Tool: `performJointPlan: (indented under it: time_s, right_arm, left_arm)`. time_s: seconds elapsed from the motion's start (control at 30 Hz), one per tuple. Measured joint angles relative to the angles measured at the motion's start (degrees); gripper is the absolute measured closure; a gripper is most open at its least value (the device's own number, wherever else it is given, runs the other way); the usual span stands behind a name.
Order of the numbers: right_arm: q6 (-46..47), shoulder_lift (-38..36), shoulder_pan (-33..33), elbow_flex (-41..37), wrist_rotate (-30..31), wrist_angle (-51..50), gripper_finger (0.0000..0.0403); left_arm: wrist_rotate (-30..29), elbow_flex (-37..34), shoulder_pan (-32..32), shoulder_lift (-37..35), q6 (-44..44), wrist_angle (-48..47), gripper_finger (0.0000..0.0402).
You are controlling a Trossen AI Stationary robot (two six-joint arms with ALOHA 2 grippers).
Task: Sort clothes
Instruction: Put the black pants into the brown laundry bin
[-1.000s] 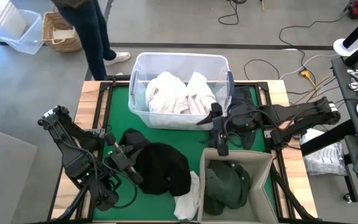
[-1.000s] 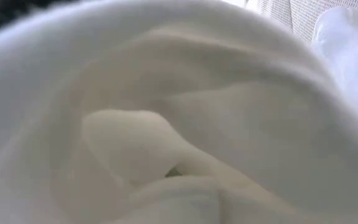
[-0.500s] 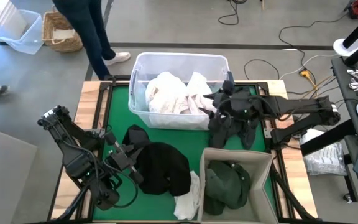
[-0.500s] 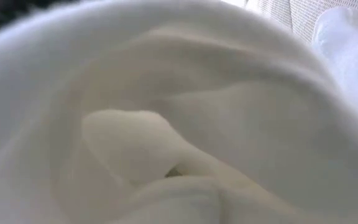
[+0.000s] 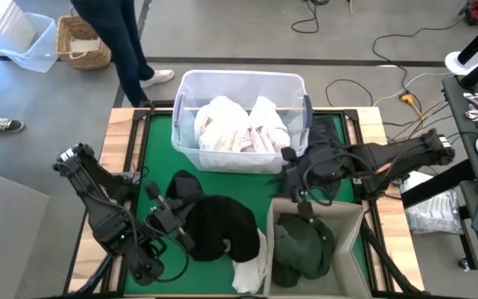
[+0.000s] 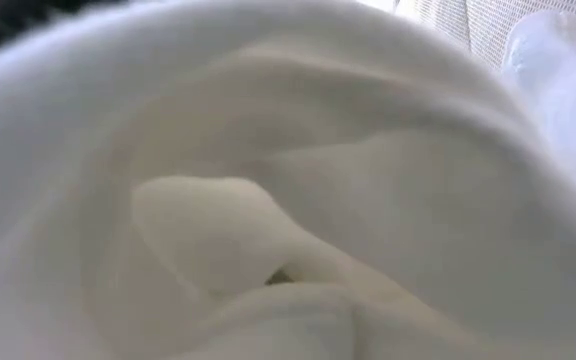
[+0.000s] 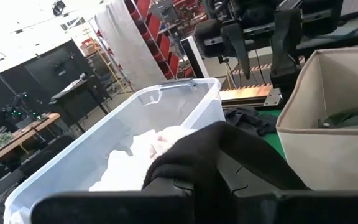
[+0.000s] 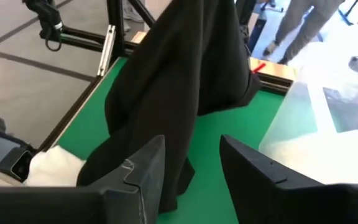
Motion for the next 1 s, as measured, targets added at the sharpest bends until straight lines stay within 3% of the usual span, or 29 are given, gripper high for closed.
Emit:
performJointPlan:
  time_s: [0.27, 0.5, 0.77, 1.0]
  right_arm:
    - [-1.21, 0.55, 0.27, -0.02, 0.11, 1.51, 0.0263]
    - [-3.13, 2.75, 1.15, 0.0, 0.11, 4.3, 0.024]
    - [-5.73, 11.0, 2.79, -0.09, -0.02, 15.18, 0.0163]
    - [-4.88, 15.56, 2.75, -0.09, 0.04, 22.91, 0.0086]
  left_arm:
    - [0.02, 0.0, 0.0, 1.32, 0.0, 0.44, 0.0401]
    - [-2.21, -0.01, 0.48, 1.36, 0.08, 0.69, 0.0401]
    - [-1.49, -0.02, 3.79, 1.36, 6.29, 9.59, 0.0401]
    - [-0.6, -0.02, 3.8, 1.36, 7.31, 9.92, 0.0401]
